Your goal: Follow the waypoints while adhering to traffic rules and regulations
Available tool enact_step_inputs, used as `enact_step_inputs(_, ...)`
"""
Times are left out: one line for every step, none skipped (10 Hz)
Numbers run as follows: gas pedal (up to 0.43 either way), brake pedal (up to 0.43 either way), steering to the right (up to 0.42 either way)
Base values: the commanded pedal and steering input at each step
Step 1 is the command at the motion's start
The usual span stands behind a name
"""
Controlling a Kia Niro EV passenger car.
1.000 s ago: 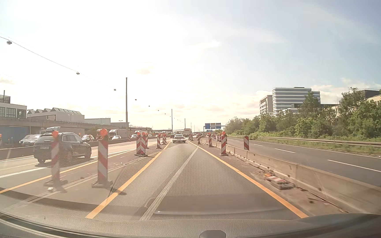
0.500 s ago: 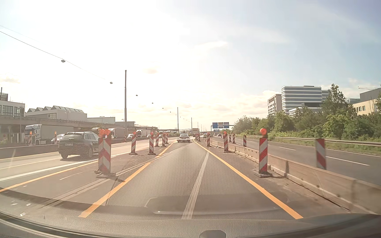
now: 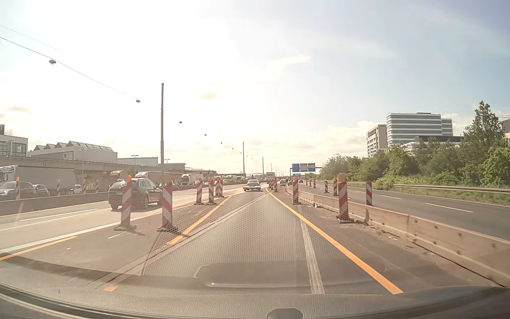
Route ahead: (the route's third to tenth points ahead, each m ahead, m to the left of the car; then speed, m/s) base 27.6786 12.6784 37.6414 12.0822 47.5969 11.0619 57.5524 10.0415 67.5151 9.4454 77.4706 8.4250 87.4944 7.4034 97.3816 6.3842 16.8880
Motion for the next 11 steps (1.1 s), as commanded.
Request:
enact_step_inputs(0.047, 0.000, -0.007)
enact_step_inputs(0.047, 0.000, -0.006)
enact_step_inputs(0.039, 0.000, -0.003)
enact_step_inputs(0.039, 0.000, 0.000)
enact_step_inputs(0.039, 0.000, 0.001)
enact_step_inputs(0.039, 0.000, 0.001)
enact_step_inputs(0.039, 0.000, 0.000)
enact_step_inputs(0.039, 0.000, -0.003)
enact_step_inputs(0.039, 0.000, -0.008)
enact_step_inputs(0.039, 0.000, -0.010)
enact_step_inputs(0.039, 0.000, -0.011)
